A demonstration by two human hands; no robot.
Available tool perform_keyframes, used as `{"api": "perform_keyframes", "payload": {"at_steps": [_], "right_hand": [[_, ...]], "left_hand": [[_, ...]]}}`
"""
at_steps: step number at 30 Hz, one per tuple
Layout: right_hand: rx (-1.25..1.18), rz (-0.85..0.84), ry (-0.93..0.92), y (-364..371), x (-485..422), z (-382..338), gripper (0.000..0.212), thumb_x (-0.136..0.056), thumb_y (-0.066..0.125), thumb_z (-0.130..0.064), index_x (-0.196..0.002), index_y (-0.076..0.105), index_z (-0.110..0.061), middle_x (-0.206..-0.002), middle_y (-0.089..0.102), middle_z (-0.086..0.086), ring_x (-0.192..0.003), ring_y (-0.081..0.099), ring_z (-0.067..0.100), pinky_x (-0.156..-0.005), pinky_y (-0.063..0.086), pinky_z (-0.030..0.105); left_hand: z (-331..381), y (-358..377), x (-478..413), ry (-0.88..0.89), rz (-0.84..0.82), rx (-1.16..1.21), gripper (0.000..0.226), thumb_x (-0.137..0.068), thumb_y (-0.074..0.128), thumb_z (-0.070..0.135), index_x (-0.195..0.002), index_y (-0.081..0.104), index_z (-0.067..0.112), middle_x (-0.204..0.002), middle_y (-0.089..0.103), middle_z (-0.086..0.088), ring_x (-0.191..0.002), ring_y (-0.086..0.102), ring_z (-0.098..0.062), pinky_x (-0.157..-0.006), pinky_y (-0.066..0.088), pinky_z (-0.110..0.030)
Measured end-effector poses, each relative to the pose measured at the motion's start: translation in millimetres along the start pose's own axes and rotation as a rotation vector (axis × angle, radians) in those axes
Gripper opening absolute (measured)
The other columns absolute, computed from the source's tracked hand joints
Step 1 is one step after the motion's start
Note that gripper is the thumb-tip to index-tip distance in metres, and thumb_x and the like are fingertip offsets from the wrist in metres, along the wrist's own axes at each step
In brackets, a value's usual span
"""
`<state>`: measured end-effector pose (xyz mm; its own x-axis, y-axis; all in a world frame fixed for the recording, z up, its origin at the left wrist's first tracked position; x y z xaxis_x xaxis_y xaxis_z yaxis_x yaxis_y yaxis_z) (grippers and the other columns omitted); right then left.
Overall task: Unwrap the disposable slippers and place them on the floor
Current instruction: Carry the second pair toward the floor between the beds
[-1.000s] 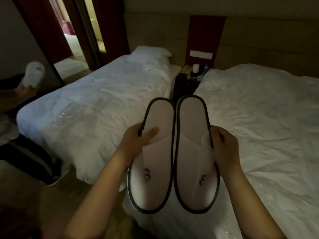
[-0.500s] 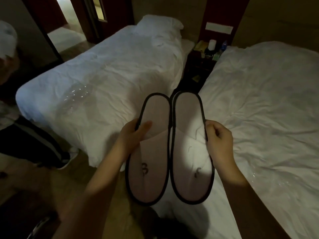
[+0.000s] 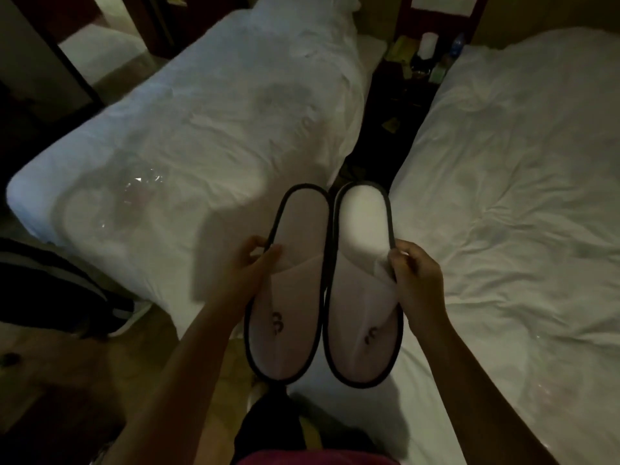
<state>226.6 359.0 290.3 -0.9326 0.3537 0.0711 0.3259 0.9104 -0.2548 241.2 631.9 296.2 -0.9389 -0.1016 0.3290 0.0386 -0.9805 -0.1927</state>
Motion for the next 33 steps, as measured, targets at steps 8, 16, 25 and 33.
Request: {"api": "perform_keyframes", "payload": {"at_steps": [8, 16, 25, 33], "right_hand": [[0.085, 0.143, 0.235, 96, -33, 56, 0.027, -0.096, 0.048, -0.022, -0.119, 0.063, -0.02, -0.105, 0.067, -0.002, -0.096, 0.062, 0.014, -0.082, 0.048, 0.028], [0.083, 0.291, 0.483, 198, -36, 153, 0.027, -0.097, 0.045, -0.017, -0.115, 0.065, -0.016, -0.077, 0.065, -0.002, -0.069, 0.058, 0.014, -0.065, 0.046, 0.028], [0.139, 0.296, 0.684, 261, -34, 311, 0.026, -0.101, 0.039, -0.017, -0.102, 0.059, -0.034, -0.09, 0.065, -0.007, -0.084, 0.06, 0.011, -0.077, 0.047, 0.031], [0.157, 0.326, 0.876, 323, -33, 481, 0.031, -0.101, 0.04, -0.021, -0.128, 0.054, -0.018, -0.106, 0.058, 0.001, -0.078, 0.052, 0.005, -0.065, 0.038, 0.007]], "left_hand": [[-40, -37, -139, -0.033, -0.142, -0.201, 0.028, -0.08, 0.064, 0.05, -0.093, 0.068, 0.026, -0.088, 0.075, -0.001, -0.08, 0.072, -0.024, -0.076, 0.058, -0.05], [-142, -67, -247, -0.191, -0.259, -0.224, 0.019, -0.089, 0.055, 0.03, -0.099, 0.072, 0.031, -0.098, 0.072, 0.003, -0.097, 0.066, -0.019, -0.092, 0.052, -0.046], [-323, -48, -316, -0.331, -0.262, -0.201, 0.024, -0.096, 0.047, 0.01, -0.096, 0.068, 0.022, -0.098, 0.07, -0.004, -0.097, 0.065, -0.022, -0.089, 0.051, -0.04], [-487, -22, -365, -0.265, -0.305, -0.379, 0.015, -0.093, 0.054, 0.022, -0.098, 0.065, 0.013, -0.081, 0.059, 0.016, -0.074, 0.056, 0.021, -0.067, 0.037, 0.002]]}}
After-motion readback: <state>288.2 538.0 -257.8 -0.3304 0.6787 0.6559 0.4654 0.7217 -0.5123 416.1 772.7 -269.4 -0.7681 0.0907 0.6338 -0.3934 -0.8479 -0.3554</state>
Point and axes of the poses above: each hand's wrist, its own x-axis away from the middle knuckle, its own y-axis out of the palm, z = x × y, the point moved 8 cm from there along -x, towards the middle knuckle
